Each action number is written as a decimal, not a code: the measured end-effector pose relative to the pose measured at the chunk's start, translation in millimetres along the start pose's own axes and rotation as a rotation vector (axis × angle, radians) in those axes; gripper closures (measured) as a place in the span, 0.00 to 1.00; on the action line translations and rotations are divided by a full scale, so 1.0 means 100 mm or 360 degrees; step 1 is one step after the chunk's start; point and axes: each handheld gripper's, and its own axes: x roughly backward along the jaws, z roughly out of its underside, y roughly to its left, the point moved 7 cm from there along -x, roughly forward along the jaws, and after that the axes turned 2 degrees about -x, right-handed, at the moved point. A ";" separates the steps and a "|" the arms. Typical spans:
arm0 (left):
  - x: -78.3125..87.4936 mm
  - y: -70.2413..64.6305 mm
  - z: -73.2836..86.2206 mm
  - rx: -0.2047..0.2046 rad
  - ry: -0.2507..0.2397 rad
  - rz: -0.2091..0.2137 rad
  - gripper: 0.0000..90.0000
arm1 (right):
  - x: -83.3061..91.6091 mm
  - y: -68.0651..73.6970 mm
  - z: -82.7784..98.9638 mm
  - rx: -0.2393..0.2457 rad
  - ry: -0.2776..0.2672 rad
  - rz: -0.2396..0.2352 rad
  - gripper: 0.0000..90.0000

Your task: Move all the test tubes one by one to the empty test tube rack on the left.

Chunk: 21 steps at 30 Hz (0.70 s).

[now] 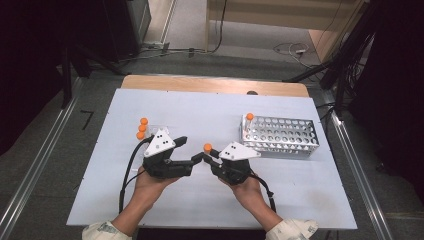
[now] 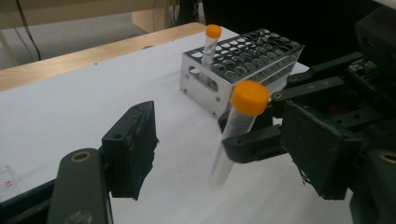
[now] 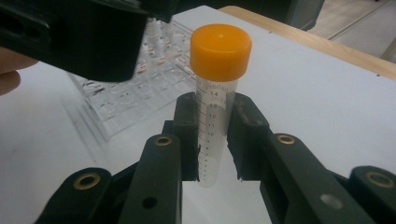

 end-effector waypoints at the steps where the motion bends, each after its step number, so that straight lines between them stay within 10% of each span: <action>1: -0.01 -0.01 0.00 -0.0008 0.0001 0.0002 0.33 | -0.01 0.02 0.00 0.0005 0.0006 -0.0007 0.80; 21: -0.07 -0.11 0.04 -0.0065 0.0008 0.0025 0.57 | -0.06 0.16 0.02 0.0009 0.0024 -0.0080 0.80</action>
